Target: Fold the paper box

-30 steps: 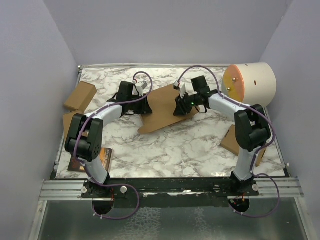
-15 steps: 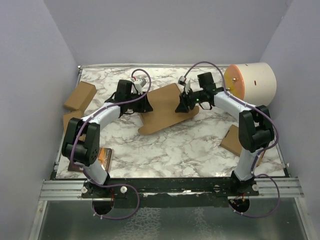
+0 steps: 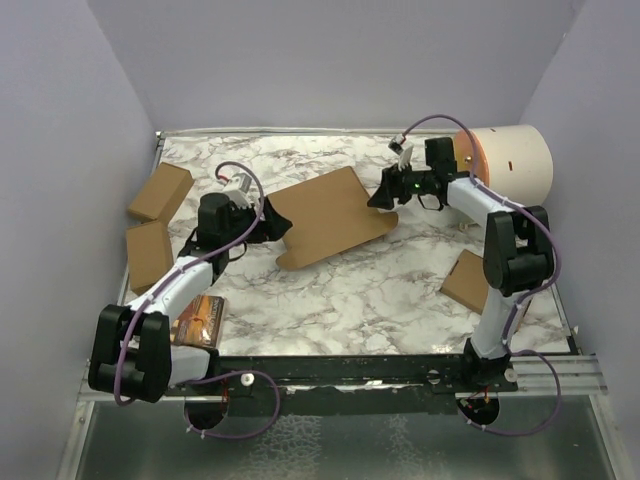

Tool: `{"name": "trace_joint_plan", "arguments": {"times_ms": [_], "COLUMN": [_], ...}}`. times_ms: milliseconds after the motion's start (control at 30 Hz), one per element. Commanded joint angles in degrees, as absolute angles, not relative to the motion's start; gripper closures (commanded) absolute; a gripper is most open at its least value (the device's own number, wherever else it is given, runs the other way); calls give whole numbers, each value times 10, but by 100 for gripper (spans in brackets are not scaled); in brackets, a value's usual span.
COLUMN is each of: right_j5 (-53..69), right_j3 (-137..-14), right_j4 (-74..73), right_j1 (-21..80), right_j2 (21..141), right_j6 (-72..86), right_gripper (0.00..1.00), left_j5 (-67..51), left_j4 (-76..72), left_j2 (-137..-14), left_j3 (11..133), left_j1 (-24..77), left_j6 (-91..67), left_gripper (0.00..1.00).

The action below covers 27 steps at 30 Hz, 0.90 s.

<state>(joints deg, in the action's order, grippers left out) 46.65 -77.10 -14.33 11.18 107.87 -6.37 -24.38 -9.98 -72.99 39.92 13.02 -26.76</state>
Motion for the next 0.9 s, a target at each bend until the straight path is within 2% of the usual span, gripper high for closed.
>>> {"name": "trace_joint_plan", "arguments": {"times_ms": [0,200,333,433,867], "right_j5": [442,428,428,431,458], "right_j3": [-797,-811,-803,-796,-762], "right_j4": [-126,-125,-119,-119,-106], "right_j1": [102,94,86,81,53], "right_j2": [1133,1170,1180,1188,1206], "right_j6": [-8,27,42,46,75], "right_gripper": [37,43,64,71,85], "left_j5": [-260,-318,-319,-321,-327], "left_j4": [-208,-284,-298,-311,-463], "left_j2": [-719,-762,-786,-810,-895], "left_j3": [341,308,301,297,267], "left_j1": [92,61,57,56,58], "left_j6": [-355,-424,-433,-442,-532], "left_gripper": [20,19,19,19,16]}}
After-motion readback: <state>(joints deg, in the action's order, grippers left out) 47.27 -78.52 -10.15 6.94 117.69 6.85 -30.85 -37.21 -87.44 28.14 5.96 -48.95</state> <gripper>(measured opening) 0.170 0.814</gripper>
